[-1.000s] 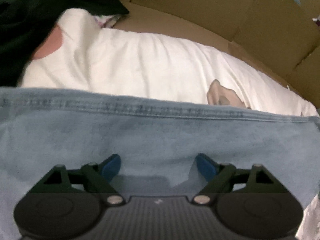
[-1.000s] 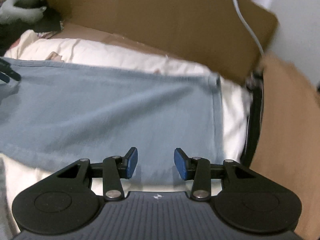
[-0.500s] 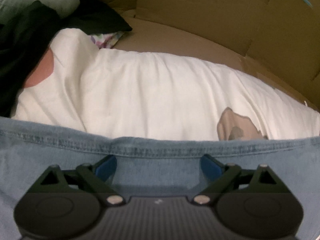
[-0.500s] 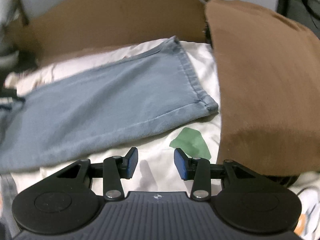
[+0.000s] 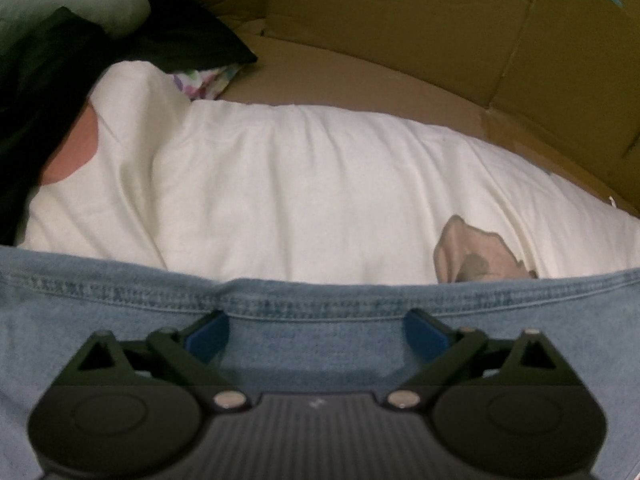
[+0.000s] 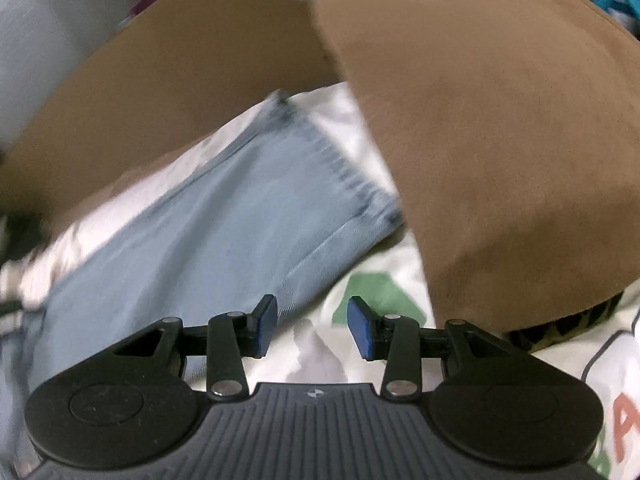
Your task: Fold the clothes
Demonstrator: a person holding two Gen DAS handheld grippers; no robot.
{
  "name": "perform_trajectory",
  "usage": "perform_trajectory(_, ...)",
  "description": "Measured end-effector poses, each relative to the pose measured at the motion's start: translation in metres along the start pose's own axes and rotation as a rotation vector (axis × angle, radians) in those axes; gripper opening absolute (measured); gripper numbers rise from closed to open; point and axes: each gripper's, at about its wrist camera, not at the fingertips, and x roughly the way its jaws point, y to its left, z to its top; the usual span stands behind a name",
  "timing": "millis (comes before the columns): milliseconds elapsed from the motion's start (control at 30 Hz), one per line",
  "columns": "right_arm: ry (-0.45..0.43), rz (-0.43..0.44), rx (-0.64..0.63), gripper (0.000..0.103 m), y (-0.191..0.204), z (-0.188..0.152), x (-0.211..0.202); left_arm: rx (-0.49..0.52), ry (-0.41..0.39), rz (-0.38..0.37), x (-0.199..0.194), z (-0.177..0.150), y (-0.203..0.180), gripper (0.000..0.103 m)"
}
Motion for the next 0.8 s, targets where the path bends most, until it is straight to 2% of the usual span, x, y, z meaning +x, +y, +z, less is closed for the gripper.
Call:
perform_trajectory(100, -0.003, -0.044, 0.093, 0.044, -0.004, 0.012, 0.014, 0.015, -0.006, -0.004, -0.002, -0.003, 0.000, 0.098)
perform_trajectory(167, -0.009, -0.072, 0.109, 0.024, -0.006, 0.016, 0.020, 0.029, -0.011, -0.007, -0.003, -0.005, 0.000, 0.098)
perform_trajectory(233, 0.000, -0.075, 0.120, 0.013, -0.009, 0.017, 0.022, 0.027, -0.015, -0.015, -0.004, -0.006, 0.001, 0.098)
perform_trajectory(267, 0.005, -0.076, 0.126, 0.003, -0.011, 0.018, 0.024, 0.025, -0.018, -0.019, -0.004, -0.006, 0.002, 0.097)
perform_trajectory(367, 0.000, -0.076, 0.111, 0.000, -0.011, 0.017, 0.021, 0.042, -0.024, -0.018, -0.004, -0.008, 0.001, 0.098)
perform_trajectory(633, -0.020, -0.073, 0.056, 0.000, -0.008, 0.014, 0.013, 0.040, -0.017, -0.009, -0.003, -0.007, -0.001, 0.098)
perform_trajectory(800, -0.002, -0.098, 0.079, 0.002, -0.009, 0.015, 0.023, 0.047, -0.017, -0.001, -0.003, -0.007, -0.003, 0.098)
